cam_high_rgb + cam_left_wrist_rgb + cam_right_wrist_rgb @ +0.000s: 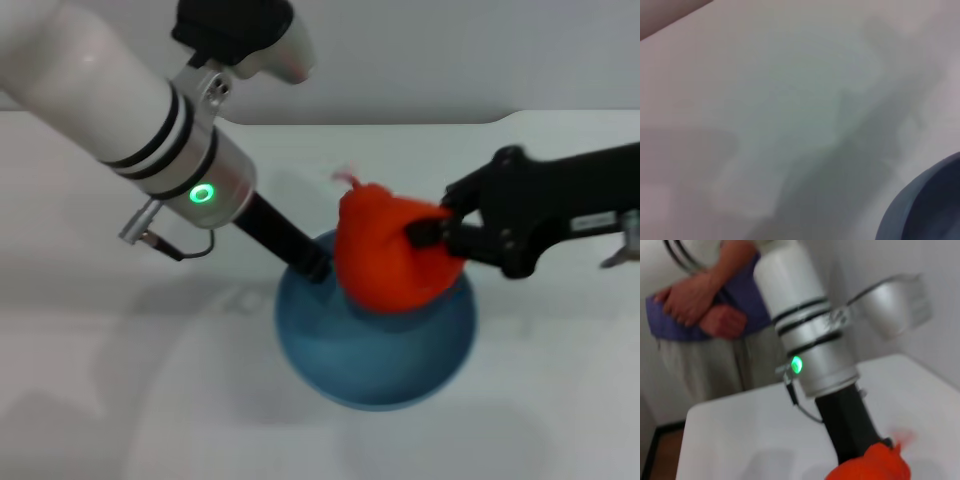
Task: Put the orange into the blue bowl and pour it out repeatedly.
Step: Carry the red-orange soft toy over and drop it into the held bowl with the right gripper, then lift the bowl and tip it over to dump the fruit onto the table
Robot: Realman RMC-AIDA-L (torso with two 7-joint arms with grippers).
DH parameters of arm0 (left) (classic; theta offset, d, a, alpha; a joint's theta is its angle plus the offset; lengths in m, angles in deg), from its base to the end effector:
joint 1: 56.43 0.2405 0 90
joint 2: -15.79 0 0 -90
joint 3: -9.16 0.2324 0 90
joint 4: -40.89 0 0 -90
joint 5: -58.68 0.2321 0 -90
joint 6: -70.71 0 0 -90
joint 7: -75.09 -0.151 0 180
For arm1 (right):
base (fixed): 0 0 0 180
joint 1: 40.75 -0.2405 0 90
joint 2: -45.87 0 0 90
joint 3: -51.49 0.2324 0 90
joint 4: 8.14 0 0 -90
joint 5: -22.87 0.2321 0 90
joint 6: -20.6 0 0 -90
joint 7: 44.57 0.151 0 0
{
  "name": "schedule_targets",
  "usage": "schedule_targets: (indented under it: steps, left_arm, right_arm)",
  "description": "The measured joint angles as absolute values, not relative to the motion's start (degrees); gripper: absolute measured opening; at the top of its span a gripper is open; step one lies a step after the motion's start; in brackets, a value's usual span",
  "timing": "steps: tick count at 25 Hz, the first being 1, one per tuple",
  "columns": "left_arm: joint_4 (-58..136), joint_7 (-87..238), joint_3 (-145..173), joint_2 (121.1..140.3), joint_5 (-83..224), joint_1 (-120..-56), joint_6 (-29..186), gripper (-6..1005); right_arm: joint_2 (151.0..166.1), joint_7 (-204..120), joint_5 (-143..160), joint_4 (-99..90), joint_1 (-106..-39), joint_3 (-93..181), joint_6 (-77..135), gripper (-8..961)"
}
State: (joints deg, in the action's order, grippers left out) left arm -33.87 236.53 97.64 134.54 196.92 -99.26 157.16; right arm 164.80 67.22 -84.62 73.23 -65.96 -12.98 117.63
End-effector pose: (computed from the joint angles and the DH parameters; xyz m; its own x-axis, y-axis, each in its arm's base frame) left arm -0.0864 0.3610 -0.0372 0.7292 0.6672 -0.1520 0.6064 -0.7329 -0.3083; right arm 0.1220 0.3294 0.0553 0.9223 -0.2132 -0.3224 -0.2483 -0.9660 -0.0717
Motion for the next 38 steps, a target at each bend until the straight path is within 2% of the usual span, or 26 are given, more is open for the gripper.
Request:
schedule_targets:
  steps: [9, 20, 25, 30, 38]
  left_arm:
    - [-34.4, 236.75, 98.44, 134.5, 194.56, -100.42, 157.07, -1]
    - [-34.4, 236.78, 98.55, 134.34, 194.46, -99.49, 156.87, -2]
    - [-34.26, 236.48, 98.55, 134.26, 194.62, -99.3, 156.4, -2]
    - [-34.91, 235.85, 98.23, 133.97, 196.57, -97.8, 153.81, -1]
    - [-42.83, 235.05, 98.05, 133.82, 203.38, -91.11, 147.47, -1]
  right_arm:
    - [164.72, 73.27, -94.22, 73.65, -67.82, -19.95, 115.03, 48]
    - [164.91, 74.06, -94.29, 77.63, -66.85, -18.2, 115.51, 253]
    - [165.01, 74.98, -94.11, 79.48, -66.1, -16.64, 115.67, 488]
    - [164.81, 80.56, -95.55, 80.48, -65.59, -10.07, 117.57, 521]
    - [164.75, 82.86, -98.21, 78.87, -62.14, 4.64, 123.66, 533]
